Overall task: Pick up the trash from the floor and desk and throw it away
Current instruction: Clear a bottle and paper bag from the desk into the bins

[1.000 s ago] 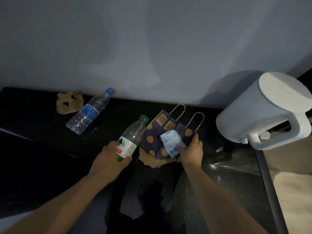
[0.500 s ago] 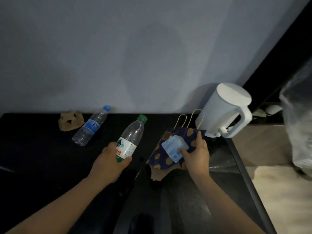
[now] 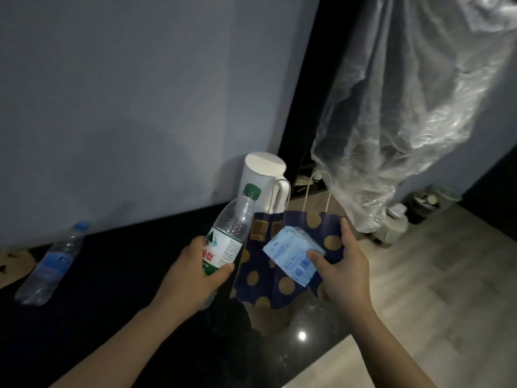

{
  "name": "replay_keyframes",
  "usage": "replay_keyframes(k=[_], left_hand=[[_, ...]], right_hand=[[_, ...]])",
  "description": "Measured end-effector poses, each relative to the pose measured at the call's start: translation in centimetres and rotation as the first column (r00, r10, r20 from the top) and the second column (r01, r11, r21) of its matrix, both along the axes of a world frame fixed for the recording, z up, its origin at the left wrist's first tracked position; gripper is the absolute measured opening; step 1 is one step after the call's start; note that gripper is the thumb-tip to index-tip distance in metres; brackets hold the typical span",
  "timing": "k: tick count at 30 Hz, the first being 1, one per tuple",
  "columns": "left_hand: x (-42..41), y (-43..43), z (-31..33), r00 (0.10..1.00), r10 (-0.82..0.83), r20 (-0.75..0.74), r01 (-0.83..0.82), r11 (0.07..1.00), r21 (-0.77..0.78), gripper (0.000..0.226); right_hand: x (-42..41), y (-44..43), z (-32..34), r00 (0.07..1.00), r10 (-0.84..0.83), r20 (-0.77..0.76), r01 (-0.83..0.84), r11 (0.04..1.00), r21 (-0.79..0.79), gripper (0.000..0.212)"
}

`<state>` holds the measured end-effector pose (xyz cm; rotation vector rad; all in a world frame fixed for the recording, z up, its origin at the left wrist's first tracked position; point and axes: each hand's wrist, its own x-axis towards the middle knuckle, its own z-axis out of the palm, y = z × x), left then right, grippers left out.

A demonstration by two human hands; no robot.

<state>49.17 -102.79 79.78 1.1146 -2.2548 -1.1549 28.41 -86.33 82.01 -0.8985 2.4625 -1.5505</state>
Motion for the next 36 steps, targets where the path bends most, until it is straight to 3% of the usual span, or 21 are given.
replay_keyframes(k=[8, 19, 26, 36], left_hand=[[-9.0, 8.8, 3.2, 0.974, -0.183, -0.137, 0.196, 0.977, 0.089, 0.048], [-24.0, 25.7, 7.2, 0.917, -0.239, -0.318, 0.288, 0.951, 0.116, 0.041], [-33.5, 37.5, 7.9, 0.859, -0.405, -0.311, 0.456, 0.883, 0.110, 0.036], [-46.6, 44.2, 8.6, 0.741, -0.582, -0.335, 0.633, 0.772, 0.056, 0.037]], right_hand=[[-2.9, 10.9, 2.3, 0.943, -0.332, -0.007, 0.327, 0.932, -0.154, 0.091], [-13.0, 31.3, 7.0, 0.864, -0.495, -0.086, 0.472, 0.858, -0.201, 0.090], [-18.0, 43.9, 8.1, 0.807, -0.585, -0.081, 0.566, 0.805, -0.179, 0.089], [-26.7, 51.7, 8.6, 0.680, -0.722, -0.127, 0.699, 0.691, -0.185, 0.089]])
